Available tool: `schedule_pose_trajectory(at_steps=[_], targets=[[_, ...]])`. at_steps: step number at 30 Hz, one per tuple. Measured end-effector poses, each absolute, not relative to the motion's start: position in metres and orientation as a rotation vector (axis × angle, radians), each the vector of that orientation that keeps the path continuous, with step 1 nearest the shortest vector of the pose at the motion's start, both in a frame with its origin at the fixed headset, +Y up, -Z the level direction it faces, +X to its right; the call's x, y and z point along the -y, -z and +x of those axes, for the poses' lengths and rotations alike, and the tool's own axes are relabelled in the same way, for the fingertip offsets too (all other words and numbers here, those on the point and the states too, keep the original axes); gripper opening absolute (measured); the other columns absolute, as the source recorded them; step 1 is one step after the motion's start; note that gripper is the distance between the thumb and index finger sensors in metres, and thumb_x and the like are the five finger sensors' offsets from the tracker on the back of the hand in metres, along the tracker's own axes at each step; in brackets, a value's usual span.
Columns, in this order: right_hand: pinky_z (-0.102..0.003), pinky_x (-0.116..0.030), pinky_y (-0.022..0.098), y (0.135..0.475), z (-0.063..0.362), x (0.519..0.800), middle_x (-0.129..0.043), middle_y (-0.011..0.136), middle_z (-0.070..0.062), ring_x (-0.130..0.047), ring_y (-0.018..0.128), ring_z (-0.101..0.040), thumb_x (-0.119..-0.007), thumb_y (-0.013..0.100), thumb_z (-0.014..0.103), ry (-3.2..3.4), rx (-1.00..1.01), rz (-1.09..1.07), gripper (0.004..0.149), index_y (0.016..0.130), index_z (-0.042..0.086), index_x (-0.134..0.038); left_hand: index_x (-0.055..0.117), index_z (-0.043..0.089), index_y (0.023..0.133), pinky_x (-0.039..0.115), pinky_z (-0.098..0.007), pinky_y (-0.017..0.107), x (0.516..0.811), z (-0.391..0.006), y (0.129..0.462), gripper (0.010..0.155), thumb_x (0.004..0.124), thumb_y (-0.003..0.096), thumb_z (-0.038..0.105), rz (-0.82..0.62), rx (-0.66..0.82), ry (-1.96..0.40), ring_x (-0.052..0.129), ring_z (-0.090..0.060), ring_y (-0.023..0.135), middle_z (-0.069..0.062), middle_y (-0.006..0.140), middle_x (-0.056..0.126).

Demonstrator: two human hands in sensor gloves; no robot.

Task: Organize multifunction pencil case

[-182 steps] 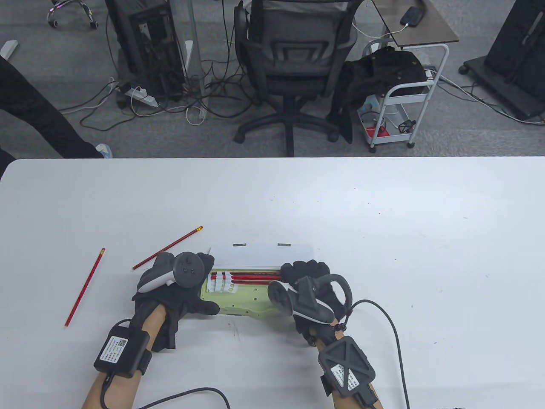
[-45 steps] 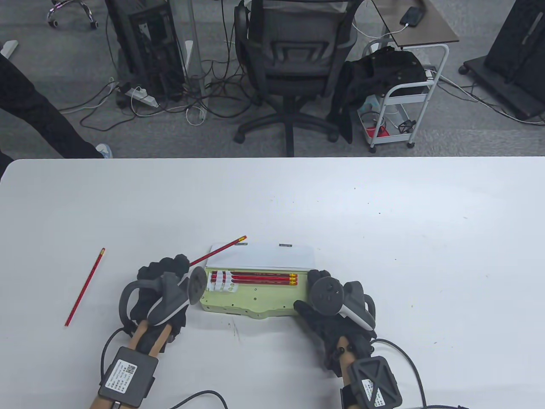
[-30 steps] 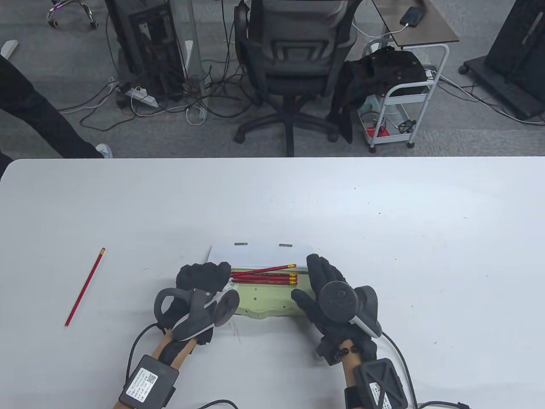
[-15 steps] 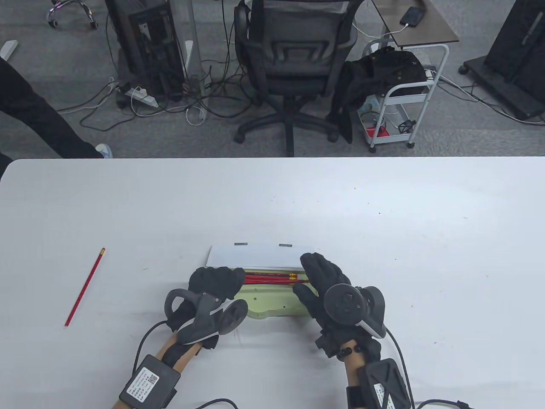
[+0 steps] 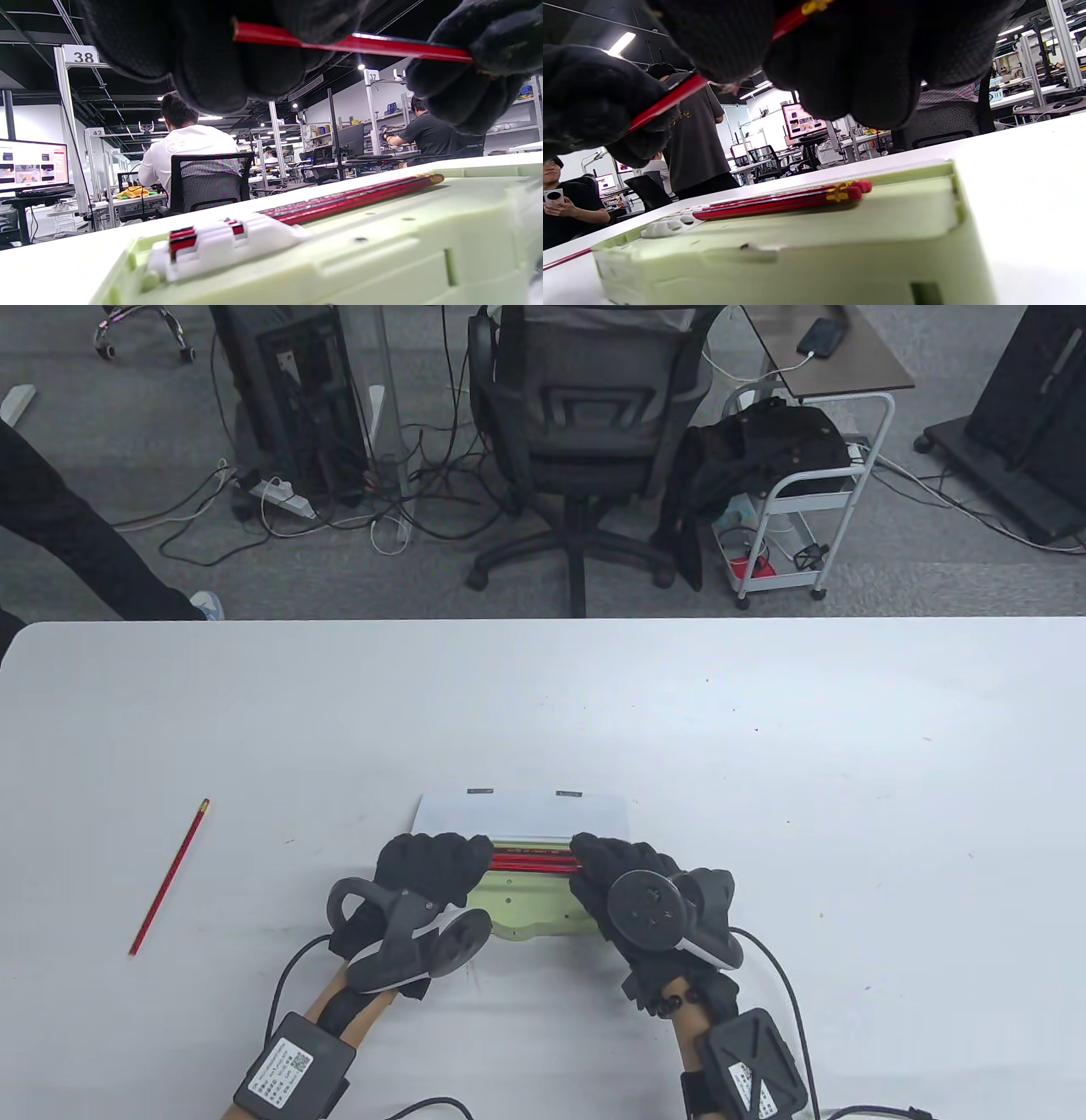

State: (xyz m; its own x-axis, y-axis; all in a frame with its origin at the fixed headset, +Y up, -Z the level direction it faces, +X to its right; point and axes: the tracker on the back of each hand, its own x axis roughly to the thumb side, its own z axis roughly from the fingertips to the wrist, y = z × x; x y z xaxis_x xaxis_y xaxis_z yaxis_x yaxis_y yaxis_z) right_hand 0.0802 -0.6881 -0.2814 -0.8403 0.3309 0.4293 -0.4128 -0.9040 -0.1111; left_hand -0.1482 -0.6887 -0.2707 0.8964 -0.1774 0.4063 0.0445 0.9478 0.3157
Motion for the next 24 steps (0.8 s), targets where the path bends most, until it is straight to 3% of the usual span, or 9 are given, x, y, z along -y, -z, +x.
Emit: schedule_pose_trajectory(at_steps=[7, 11, 19, 21, 24], targets=[[-0.056, -0.080, 0.058, 0.279, 0.066, 0.688, -0.085, 0.087, -0.018, -0.093, 0.070, -0.039, -0.072, 0.052, 0.035, -2.767, 0.236, 0.601, 0.047, 0.093, 0.014, -0.080, 0.069, 0.027, 0.096, 0.077, -0.059, 0.063, 0.688, -0.157, 0.274, 0.044, 0.065, 0.0525, 0.027, 0.298, 0.449, 0.125, 0.096, -0.026, 0.074, -0.005, 0.090, 0.089], [-0.057, -0.078, 0.058, 0.277, 0.060, 0.688, -0.081, 0.087, -0.018, -0.089, 0.069, -0.038, -0.075, 0.051, 0.033, -2.815, 0.251, 0.611, 0.046, 0.092, 0.014, -0.082, 0.069, 0.027, 0.096, 0.077, -0.059, 0.063, 0.691, -0.159, 0.275, 0.044, 0.066, 0.0526, 0.027, 0.275, 0.458, 0.120, 0.096, -0.026, 0.074, -0.006, 0.090, 0.089], [-0.054, -0.082, 0.056, 0.278, 0.055, 0.689, -0.091, 0.079, -0.010, -0.095, 0.065, -0.034, -0.082, 0.047, 0.029, -2.822, 0.355, 0.658, 0.044, 0.088, 0.016, -0.085, 0.069, 0.026, 0.097, 0.076, -0.060, 0.064, 0.691, -0.163, 0.277, 0.044, 0.068, 0.0537, 0.028, 0.255, 0.464, 0.093, 0.096, -0.028, 0.076, -0.006, 0.092, 0.089], [-0.054, -0.082, 0.056, 0.279, 0.057, 0.688, -0.091, 0.078, -0.009, -0.096, 0.064, -0.034, -0.082, 0.047, 0.029, -2.834, 0.378, 0.640, 0.043, 0.088, 0.016, -0.085, 0.066, 0.025, 0.100, 0.072, -0.063, 0.068, 0.690, -0.169, 0.279, 0.046, 0.068, 0.0543, 0.027, 0.245, 0.440, 0.043, 0.091, -0.032, 0.085, -0.006, 0.097, 0.086], [-0.054, -0.082, 0.056, 0.280, 0.062, 0.688, -0.090, 0.080, -0.010, -0.095, 0.066, -0.035, -0.081, 0.047, 0.029, -2.845, 0.389, 0.604, 0.043, 0.088, 0.015, -0.085, 0.050, 0.019, 0.110, 0.061, -0.069, 0.072, 0.688, -0.192, 0.288, 0.065, 0.071, 0.0522, 0.039, 0.165, 0.344, -0.028, 0.075, -0.042, 0.102, -0.013, 0.112, 0.070]])
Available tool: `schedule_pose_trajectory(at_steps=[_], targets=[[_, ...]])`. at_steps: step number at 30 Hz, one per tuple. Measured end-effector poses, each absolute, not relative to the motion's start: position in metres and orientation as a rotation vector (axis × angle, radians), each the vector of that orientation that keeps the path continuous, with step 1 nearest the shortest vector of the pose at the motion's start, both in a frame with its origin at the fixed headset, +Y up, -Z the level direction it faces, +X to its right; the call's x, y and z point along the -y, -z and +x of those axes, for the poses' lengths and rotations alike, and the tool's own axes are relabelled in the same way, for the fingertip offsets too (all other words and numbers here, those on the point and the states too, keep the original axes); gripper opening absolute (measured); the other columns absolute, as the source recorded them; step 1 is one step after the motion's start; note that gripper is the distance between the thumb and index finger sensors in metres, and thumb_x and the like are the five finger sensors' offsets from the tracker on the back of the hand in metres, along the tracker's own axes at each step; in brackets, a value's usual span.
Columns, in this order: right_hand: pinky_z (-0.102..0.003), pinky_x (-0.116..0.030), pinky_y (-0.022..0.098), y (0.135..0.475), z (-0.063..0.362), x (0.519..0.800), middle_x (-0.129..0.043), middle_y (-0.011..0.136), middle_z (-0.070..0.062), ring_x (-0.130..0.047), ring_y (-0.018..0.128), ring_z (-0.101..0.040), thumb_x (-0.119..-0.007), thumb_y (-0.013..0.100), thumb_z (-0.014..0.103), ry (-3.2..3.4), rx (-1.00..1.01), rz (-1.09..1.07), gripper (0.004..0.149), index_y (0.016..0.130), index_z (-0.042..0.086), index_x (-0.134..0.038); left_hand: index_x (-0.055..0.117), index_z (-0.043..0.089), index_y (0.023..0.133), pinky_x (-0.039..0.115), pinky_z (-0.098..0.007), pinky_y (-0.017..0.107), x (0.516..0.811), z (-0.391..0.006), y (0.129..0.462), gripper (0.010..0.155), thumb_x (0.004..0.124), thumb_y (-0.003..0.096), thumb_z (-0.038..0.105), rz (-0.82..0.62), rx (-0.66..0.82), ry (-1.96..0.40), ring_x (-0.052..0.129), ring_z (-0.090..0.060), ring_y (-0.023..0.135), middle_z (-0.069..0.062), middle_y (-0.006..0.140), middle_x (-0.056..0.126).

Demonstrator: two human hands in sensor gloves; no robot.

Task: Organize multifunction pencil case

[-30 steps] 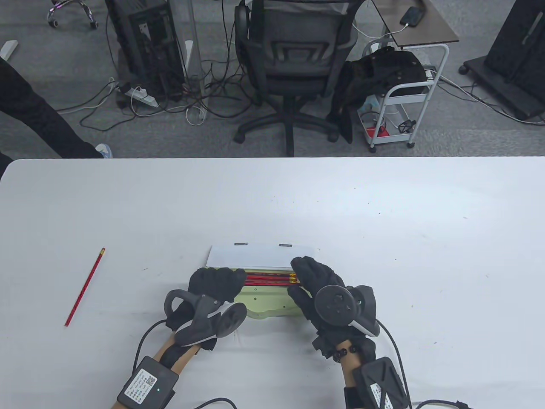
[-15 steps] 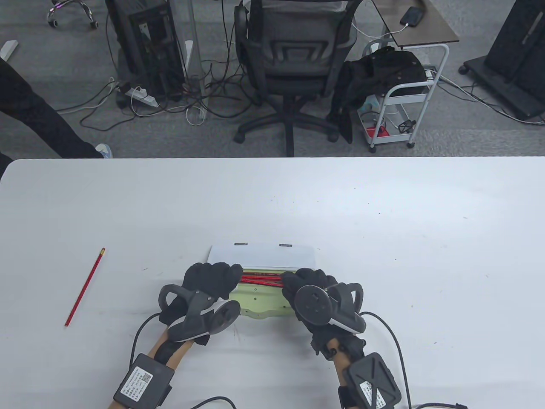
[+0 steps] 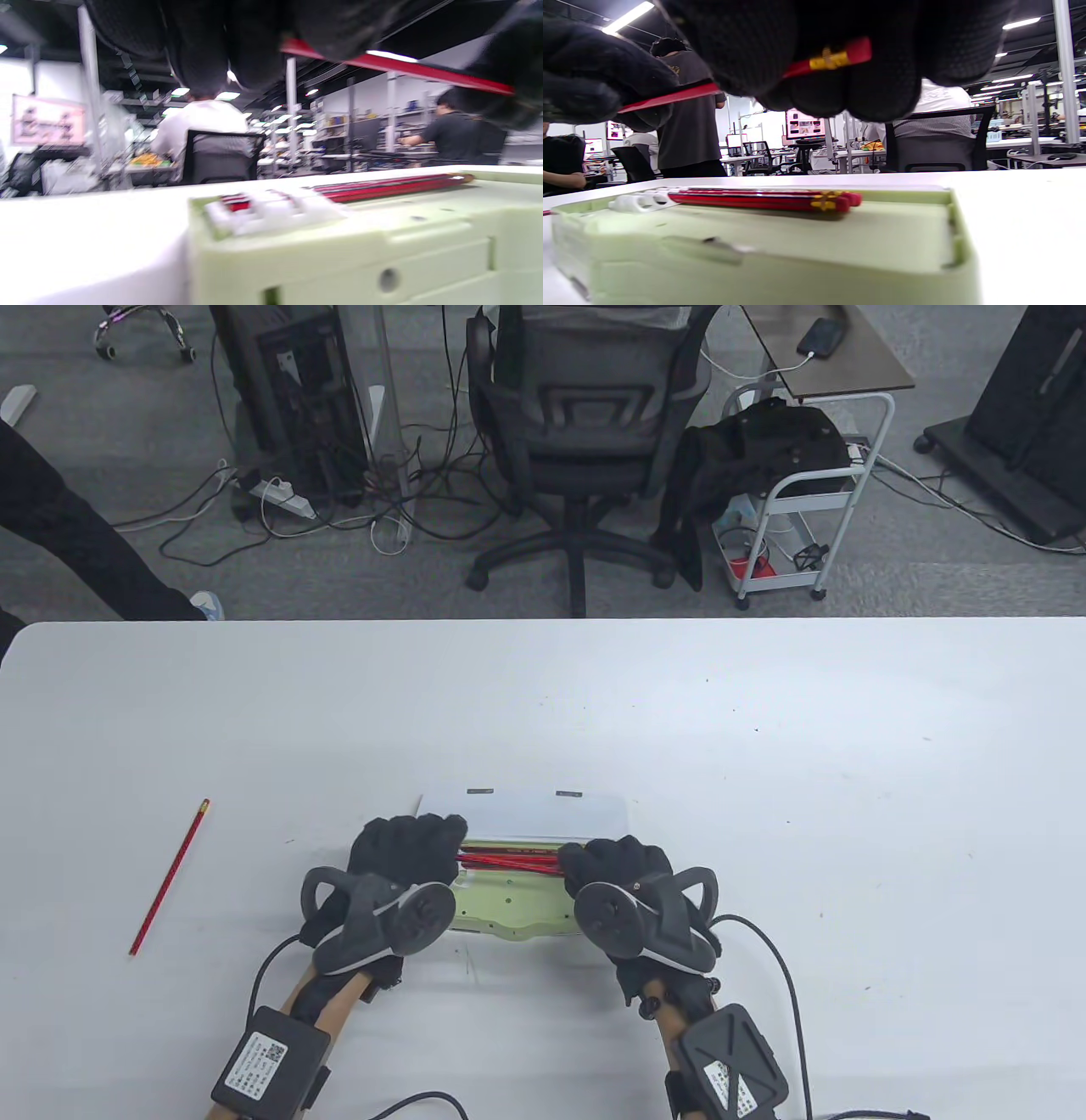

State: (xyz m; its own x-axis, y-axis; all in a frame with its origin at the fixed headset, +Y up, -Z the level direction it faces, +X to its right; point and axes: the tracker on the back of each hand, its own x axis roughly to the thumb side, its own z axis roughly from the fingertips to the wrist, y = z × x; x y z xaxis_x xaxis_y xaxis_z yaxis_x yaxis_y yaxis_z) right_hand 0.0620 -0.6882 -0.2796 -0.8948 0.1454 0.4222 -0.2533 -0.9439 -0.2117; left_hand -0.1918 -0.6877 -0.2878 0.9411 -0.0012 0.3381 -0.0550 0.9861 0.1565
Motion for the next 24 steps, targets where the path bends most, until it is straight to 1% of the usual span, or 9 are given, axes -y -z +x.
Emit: schedule_pose_trajectory(at_steps=[2, 3, 6, 7, 9, 10, 15, 18, 24], targets=[[-0.055, -0.081, 0.057, 0.280, 0.067, 0.689, -0.090, 0.080, -0.011, -0.094, 0.066, -0.035, -0.081, 0.048, 0.029, -2.851, 0.376, 0.573, 0.044, 0.089, 0.015, -0.084, 0.043, 0.016, 0.114, 0.056, -0.072, 0.073, 0.691, -0.217, 0.296, 0.078, 0.071, 0.0495, 0.048, 0.098, 0.291, -0.139, 0.065, -0.048, 0.107, -0.018, 0.118, 0.060], [-0.055, -0.081, 0.057, 0.281, 0.070, 0.689, -0.089, 0.081, -0.011, -0.094, 0.066, -0.036, -0.081, 0.048, 0.029, -2.851, 0.375, 0.557, 0.044, 0.089, 0.015, -0.085, 0.040, 0.015, 0.115, 0.054, -0.074, 0.072, 0.695, -0.230, 0.301, 0.083, 0.071, 0.0481, 0.052, 0.036, 0.265, -0.192, 0.060, -0.051, 0.109, -0.020, 0.120, 0.056], [-0.056, -0.080, 0.058, 0.285, 0.075, 0.692, -0.087, 0.083, -0.013, -0.093, 0.068, -0.037, -0.081, 0.048, 0.029, -2.871, 0.340, 0.510, 0.044, 0.089, 0.016, -0.084, 0.031, 0.014, 0.117, 0.047, -0.077, 0.072, 0.708, -0.252, 0.309, 0.095, 0.071, 0.0435, 0.060, -0.091, 0.249, -0.276, 0.046, -0.058, 0.111, -0.024, 0.124, 0.043], [-0.056, -0.079, 0.058, 0.286, 0.076, 0.693, -0.086, 0.084, -0.014, -0.092, 0.069, -0.037, -0.081, 0.048, 0.029, -2.877, 0.332, 0.501, 0.043, 0.089, 0.016, -0.084, 0.029, 0.014, 0.117, 0.046, -0.077, 0.072, 0.713, -0.254, 0.311, 0.098, 0.070, 0.0420, 0.061, -0.120, 0.255, -0.288, 0.043, -0.059, 0.111, -0.025, 0.125, 0.039], [-0.057, -0.078, 0.059, 0.289, 0.077, 0.697, -0.083, 0.086, -0.016, -0.090, 0.070, -0.038, -0.081, 0.048, 0.029, -2.899, 0.316, 0.473, 0.043, 0.089, 0.016, -0.085, 0.025, 0.014, 0.117, 0.043, -0.077, 0.072, 0.723, -0.253, 0.314, 0.102, 0.070, 0.0399, 0.063, -0.222, 0.282, -0.289, 0.037, -0.060, 0.111, -0.026, 0.125, 0.032], [-0.058, -0.077, 0.060, 0.290, 0.078, 0.698, -0.082, 0.086, -0.016, -0.089, 0.071, -0.038, -0.081, 0.048, 0.029, -2.910, 0.300, 0.466, 0.043, 0.089, 0.017, -0.085, 0.023, 0.015, 0.117, 0.042, -0.078, 0.072, 0.726, -0.251, 0.314, 0.103, 0.069, 0.0389, 0.064, -0.245, 0.287, -0.277, 0.035, -0.059, 0.112, -0.026, 0.125, 0.030], [-0.058, -0.076, 0.060, 0.291, 0.081, 0.705, -0.082, 0.084, -0.014, -0.088, 0.070, -0.037, -0.082, 0.047, 0.029, -2.952, 0.238, 0.453, 0.042, 0.087, 0.019, -0.087, 0.020, 0.012, 0.116, 0.041, -0.077, 0.072, 0.742, -0.236, 0.318, 0.108, 0.068, 0.0356, 0.066, -0.359, 0.327, -0.231, 0.033, -0.058, 0.112, -0.025, 0.125, 0.026], [-0.057, -0.077, 0.059, 0.292, 0.081, 0.707, -0.084, 0.083, -0.013, -0.089, 0.069, -0.037, -0.083, 0.046, 0.029, -2.966, 0.218, 0.463, 0.042, 0.086, 0.020, -0.088, 0.021, 0.011, 0.116, 0.042, -0.077, 0.072, 0.746, -0.231, 0.318, 0.108, 0.068, 0.0359, 0.065, -0.375, 0.331, -0.187, 0.035, -0.058, 0.112, -0.025, 0.125, 0.028], [-0.057, -0.078, 0.059, 0.293, 0.072, 0.709, -0.086, 0.082, -0.011, -0.090, 0.068, -0.036, -0.084, 0.046, 0.029, -2.988, 0.224, 0.501, 0.041, 0.085, 0.020, -0.089, 0.022, 0.011, 0.115, 0.043, -0.077, 0.072, 0.747, -0.231, 0.319, 0.106, 0.069, 0.0370, 0.064, -0.371, 0.329, -0.187, 0.038, -0.057, 0.112, -0.024, 0.125, 0.031]])
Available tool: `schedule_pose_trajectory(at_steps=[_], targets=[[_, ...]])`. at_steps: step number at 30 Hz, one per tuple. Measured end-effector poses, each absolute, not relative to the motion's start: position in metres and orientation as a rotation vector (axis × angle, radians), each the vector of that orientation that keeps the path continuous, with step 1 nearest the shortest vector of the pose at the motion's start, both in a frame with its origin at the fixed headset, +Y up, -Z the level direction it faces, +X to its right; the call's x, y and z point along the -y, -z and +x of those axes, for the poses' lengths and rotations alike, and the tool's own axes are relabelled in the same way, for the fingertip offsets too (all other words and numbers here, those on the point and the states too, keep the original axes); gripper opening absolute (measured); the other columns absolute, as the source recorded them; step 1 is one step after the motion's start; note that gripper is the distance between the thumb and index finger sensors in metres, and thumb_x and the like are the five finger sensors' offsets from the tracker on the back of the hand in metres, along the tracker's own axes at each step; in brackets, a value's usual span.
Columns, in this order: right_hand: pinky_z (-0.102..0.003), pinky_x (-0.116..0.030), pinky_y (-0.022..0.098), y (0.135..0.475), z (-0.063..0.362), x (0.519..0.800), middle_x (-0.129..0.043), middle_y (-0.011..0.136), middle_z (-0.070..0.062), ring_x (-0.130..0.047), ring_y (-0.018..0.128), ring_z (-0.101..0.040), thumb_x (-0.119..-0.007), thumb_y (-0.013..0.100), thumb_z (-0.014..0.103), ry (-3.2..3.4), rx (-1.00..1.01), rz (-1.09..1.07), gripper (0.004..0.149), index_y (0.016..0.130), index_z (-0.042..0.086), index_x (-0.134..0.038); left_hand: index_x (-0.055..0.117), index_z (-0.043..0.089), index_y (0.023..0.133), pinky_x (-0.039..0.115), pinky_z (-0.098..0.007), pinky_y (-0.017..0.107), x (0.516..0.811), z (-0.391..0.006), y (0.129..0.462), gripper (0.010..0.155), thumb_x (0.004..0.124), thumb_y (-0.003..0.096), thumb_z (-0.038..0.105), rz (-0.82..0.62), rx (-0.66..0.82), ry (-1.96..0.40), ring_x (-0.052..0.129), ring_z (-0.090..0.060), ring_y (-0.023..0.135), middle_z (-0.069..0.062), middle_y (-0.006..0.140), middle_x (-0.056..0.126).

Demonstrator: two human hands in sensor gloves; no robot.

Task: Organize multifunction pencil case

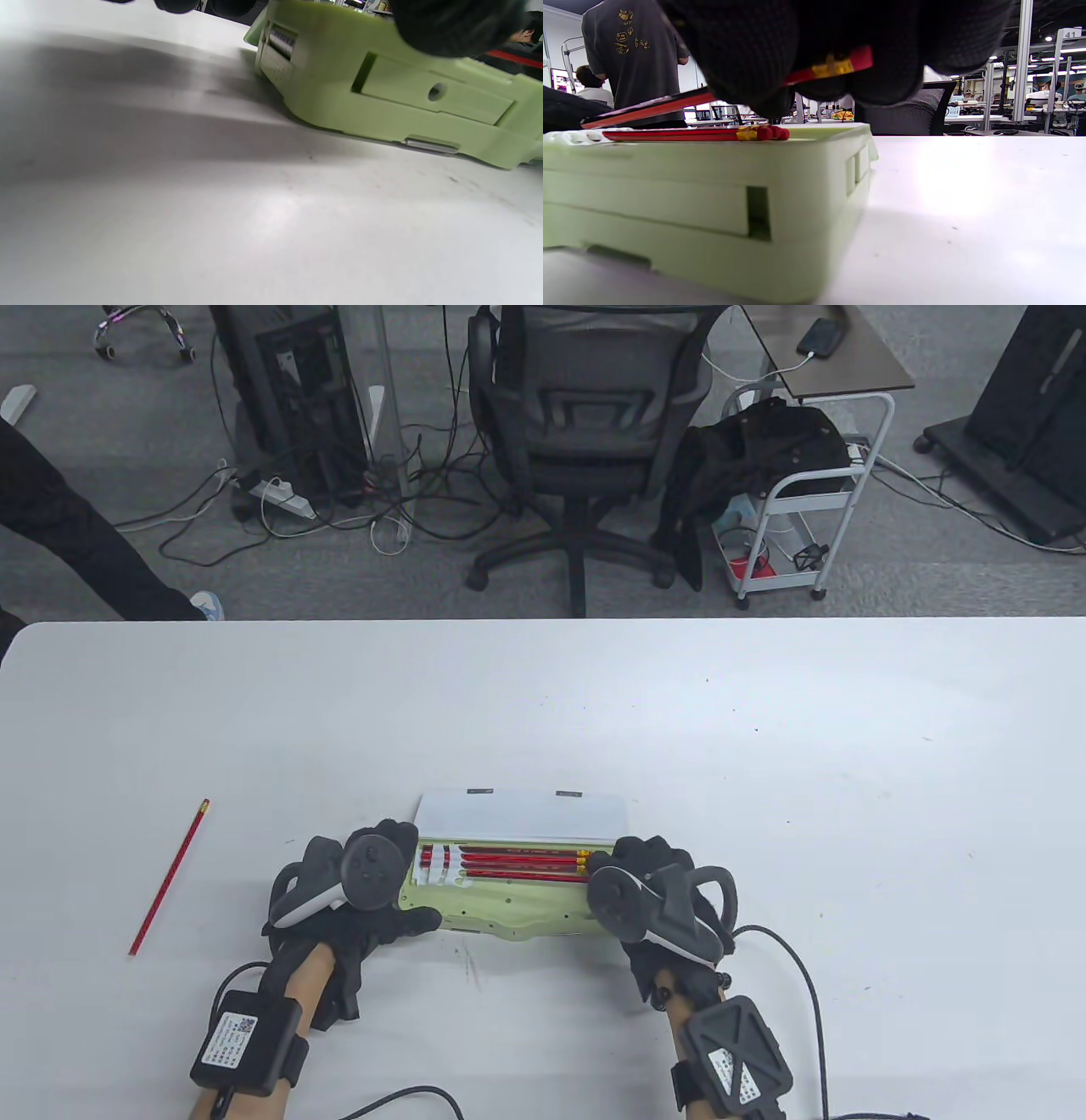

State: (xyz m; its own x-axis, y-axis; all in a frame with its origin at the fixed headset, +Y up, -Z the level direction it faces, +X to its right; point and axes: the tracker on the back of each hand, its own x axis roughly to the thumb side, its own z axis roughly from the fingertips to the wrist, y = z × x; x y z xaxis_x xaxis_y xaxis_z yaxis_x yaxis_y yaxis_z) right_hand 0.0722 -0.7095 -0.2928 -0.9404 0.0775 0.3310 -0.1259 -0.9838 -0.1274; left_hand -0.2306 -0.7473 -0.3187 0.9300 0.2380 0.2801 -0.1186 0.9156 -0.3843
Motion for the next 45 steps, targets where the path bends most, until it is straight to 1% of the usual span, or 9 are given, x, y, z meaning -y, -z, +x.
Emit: schedule_pose_trajectory(at_steps=[9, 14, 21, 29, 32, 34, 37, 42, 45], targets=[[-0.056, -0.079, 0.058, 0.291, 0.061, 0.713, -0.088, 0.081, -0.011, -0.092, 0.067, -0.035, -0.085, 0.045, 0.028, -3.035, 0.255, 0.546, 0.040, 0.085, 0.018, -0.089, 0.022, 0.010, 0.115, 0.044, -0.077, 0.072, 0.747, -0.230, 0.318, 0.106, 0.069, 0.0379, 0.064, -0.369, 0.328, -0.178, 0.039, -0.057, 0.112, -0.025, 0.125, 0.031], [-0.055, -0.081, 0.058, 0.291, 0.056, 0.714, -0.090, 0.081, -0.010, -0.094, 0.066, -0.034, -0.087, 0.044, 0.024, -3.037, 0.322, 0.576, 0.042, 0.085, 0.014, -0.089, 0.022, 0.010, 0.115, 0.044, -0.077, 0.072, 0.748, -0.229, 0.318, 0.106, 0.070, 0.0380, 0.064, -0.370, 0.327, -0.177, 0.039, -0.057, 0.112, -0.025, 0.125, 0.031], [-0.055, -0.081, 0.058, 0.289, 0.055, 0.714, -0.094, 0.077, -0.009, -0.095, 0.067, -0.033, -0.090, 0.043, 0.024, -3.015, 0.412, 0.600, 0.043, 0.085, 0.014, -0.088, 0.022, 0.010, 0.115, 0.044, -0.077, 0.072, 0.748, -0.228, 0.318, 0.106, 0.069, 0.0381, 0.064, -0.373, 0.327, -0.174, 0.039, -0.057, 0.112, -0.025, 0.125, 0.031], [-0.055, -0.079, 0.059, 0.291, 0.050, 0.719, -0.094, 0.078, -0.008, -0.094, 0.070, -0.033, -0.089, 0.044, 0.025, -3.016, 0.394, 0.629, 0.043, 0.086, 0.014, -0.086, 0.021, 0.010, 0.115, 0.044, -0.077, 0.072, 0.748, -0.228, 0.319, 0.106, 0.069, 0.0380, 0.064, -0.377, 0.326, -0.166, 0.039, -0.057, 0.112, -0.025, 0.125, 0.031], [-0.056, -0.079, 0.060, 0.292, 0.058, 0.714, -0.092, 0.082, -0.009, -0.093, 0.072, -0.035, -0.084, 0.047, 0.029, -2.959, 0.401, 0.567, 0.044, 0.089, 0.014, -0.084, 0.021, 0.010, 0.115, 0.044, -0.077, 0.072, 0.748, -0.227, 0.319, 0.106, 0.069, 0.0380, 0.064, -0.380, 0.325, -0.166, 0.039, -0.057, 0.112, -0.025, 0.125, 0.030], [-0.058, -0.078, 0.060, 0.294, 0.066, 0.712, -0.090, 0.086, -0.013, -0.092, 0.075, -0.039, -0.079, 0.050, 0.033, -2.923, 0.389, 0.491, 0.048, 0.093, 0.012, -0.081, 0.021, 0.010, 0.115, 0.044, -0.077, 0.072, 0.748, -0.227, 0.319, 0.106, 0.069, 0.0380, 0.064, -0.380, 0.326, -0.168, 0.039, -0.057, 0.112, -0.025, 0.125, 0.030], [-0.060, -0.076, 0.061, 0.299, 0.081, 0.714, -0.088, 0.088, -0.016, -0.090, 0.078, -0.043, -0.075, 0.051, 0.034, -2.899, 0.343, 0.345, 0.050, 0.095, 0.010, -0.079, 0.021, 0.010, 0.115, 0.044, -0.077, 0.072, 0.748, -0.227, 0.320, 0.106, 0.070, 0.0380, 0.064, -0.382, 0.324, -0.168, 0.038, -0.057, 0.112, -0.025, 0.125, 0.030], [-0.063, -0.072, 0.063, 0.302, 0.095, 0.723, -0.082, 0.094, -0.021, -0.085, 0.083, -0.048, -0.076, 0.051, 0.035, -2.937, 0.236, 0.183, 0.055, 0.099, 0.007, -0.073, 0.021, 0.010, 0.115, 0.044, -0.077, 0.072, 0.748, -0.227, 0.319, 0.106, 0.070, 0.0381, 0.064, -0.382, 0.324, -0.165, 0.039, -0.057, 0.112, -0.025, 0.125, 0.030], [-0.064, -0.071, 0.063, 0.303, 0.093, 0.727, -0.079, 0.096, -0.023, -0.083, 0.084, -0.050, -0.077, 0.051, 0.035, -2.981, 0.189, 0.146, 0.058, 0.101, 0.007, -0.071, 0.021, 0.010, 0.115, 0.044, -0.077, 0.072, 0.748, -0.227, 0.319, 0.106, 0.069, 0.0381, 0.064, -0.380, 0.324, -0.161, 0.039, -0.057, 0.112, -0.025, 0.125, 0.030]])
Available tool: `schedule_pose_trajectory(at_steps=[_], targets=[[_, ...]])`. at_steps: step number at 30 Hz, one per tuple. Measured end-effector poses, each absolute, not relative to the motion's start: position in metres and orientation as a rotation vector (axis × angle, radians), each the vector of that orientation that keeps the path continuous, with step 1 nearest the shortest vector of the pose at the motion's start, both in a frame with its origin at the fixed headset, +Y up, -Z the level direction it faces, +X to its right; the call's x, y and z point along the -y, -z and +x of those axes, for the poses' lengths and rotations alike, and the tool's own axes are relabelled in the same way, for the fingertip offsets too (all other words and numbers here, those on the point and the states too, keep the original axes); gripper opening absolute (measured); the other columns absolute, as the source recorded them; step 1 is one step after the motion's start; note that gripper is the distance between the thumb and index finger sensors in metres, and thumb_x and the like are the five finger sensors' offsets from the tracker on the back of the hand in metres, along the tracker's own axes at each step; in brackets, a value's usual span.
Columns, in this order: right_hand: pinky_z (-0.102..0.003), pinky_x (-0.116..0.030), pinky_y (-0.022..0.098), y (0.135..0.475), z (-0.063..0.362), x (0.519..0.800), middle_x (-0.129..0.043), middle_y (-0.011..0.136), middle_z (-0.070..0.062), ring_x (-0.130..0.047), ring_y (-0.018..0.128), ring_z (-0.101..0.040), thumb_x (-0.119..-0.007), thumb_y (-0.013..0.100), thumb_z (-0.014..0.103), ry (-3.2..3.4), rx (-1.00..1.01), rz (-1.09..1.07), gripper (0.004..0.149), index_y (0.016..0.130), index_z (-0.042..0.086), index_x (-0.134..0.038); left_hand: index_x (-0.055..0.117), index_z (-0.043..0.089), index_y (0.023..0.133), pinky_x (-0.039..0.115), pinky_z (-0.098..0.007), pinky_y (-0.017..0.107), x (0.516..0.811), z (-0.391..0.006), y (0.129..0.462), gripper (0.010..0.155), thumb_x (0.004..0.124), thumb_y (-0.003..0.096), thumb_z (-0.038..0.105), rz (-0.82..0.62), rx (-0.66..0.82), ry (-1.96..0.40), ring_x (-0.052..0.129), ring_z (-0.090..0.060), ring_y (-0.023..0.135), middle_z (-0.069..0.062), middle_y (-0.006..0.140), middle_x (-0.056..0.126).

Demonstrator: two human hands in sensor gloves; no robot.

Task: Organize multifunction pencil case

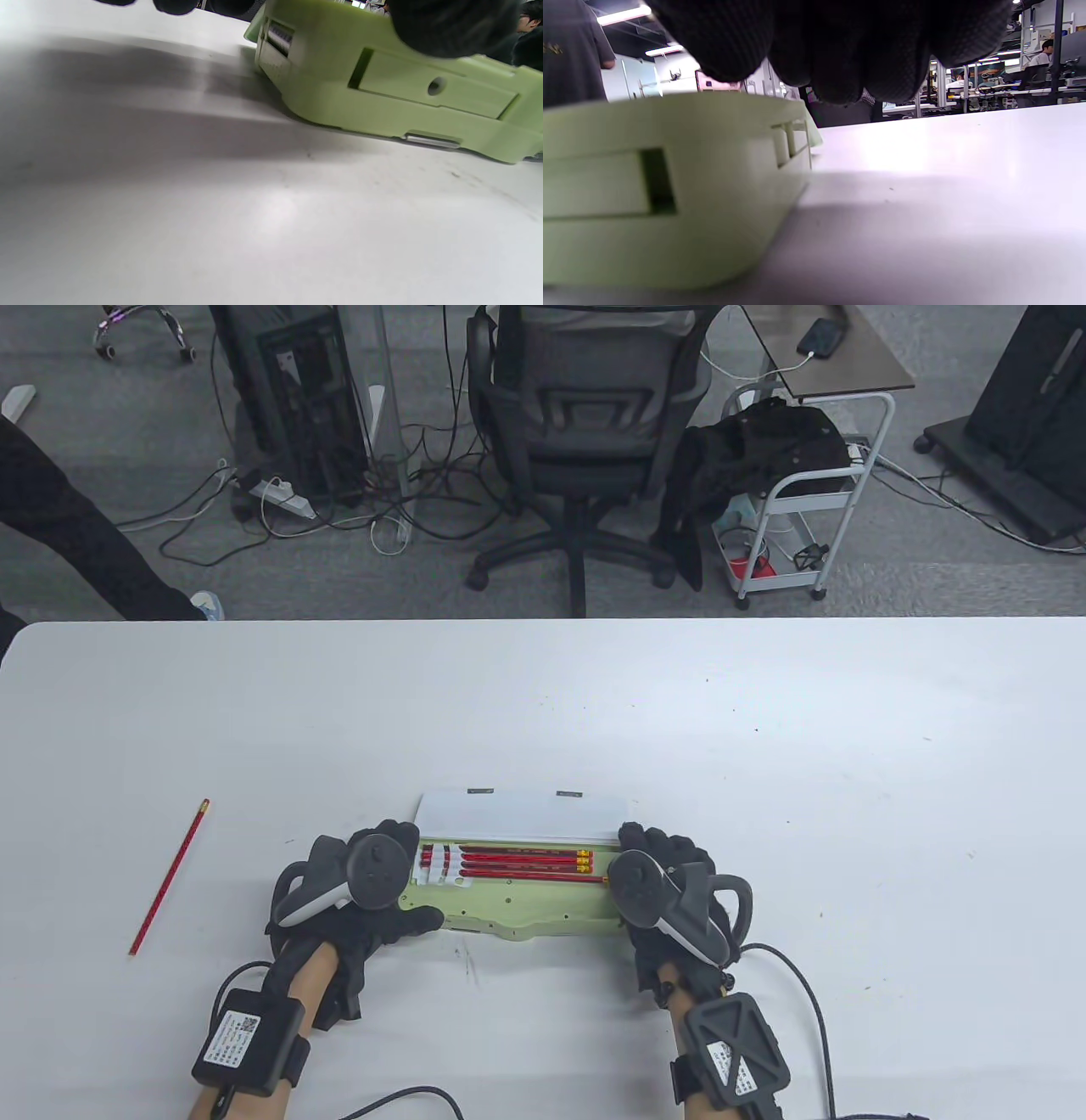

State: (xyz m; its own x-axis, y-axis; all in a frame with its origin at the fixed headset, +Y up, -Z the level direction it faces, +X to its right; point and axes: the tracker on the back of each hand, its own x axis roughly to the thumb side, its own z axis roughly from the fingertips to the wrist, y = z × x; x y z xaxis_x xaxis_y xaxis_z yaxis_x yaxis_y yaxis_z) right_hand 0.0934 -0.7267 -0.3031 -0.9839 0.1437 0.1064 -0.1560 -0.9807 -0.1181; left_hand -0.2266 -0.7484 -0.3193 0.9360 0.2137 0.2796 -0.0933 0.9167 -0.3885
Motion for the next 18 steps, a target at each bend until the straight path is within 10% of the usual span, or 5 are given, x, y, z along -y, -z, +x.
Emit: schedule_pose_trajectory(at_steps=[18], targets=[[-0.065, -0.069, 0.064, 0.307, 0.077, 0.733, -0.072, 0.100, -0.026, -0.078, 0.088, -0.052, -0.075, 0.051, 0.041, -3.028, 0.167, 0.162, 0.066, 0.105, 0.005, -0.065, 0.021, 0.009, 0.115, 0.044, -0.077, 0.072, 0.748, -0.226, 0.319, 0.106, 0.070, 0.0380, 0.064, -0.386, 0.322, -0.159, 0.039, -0.057, 0.112, -0.025, 0.125, 0.031]])
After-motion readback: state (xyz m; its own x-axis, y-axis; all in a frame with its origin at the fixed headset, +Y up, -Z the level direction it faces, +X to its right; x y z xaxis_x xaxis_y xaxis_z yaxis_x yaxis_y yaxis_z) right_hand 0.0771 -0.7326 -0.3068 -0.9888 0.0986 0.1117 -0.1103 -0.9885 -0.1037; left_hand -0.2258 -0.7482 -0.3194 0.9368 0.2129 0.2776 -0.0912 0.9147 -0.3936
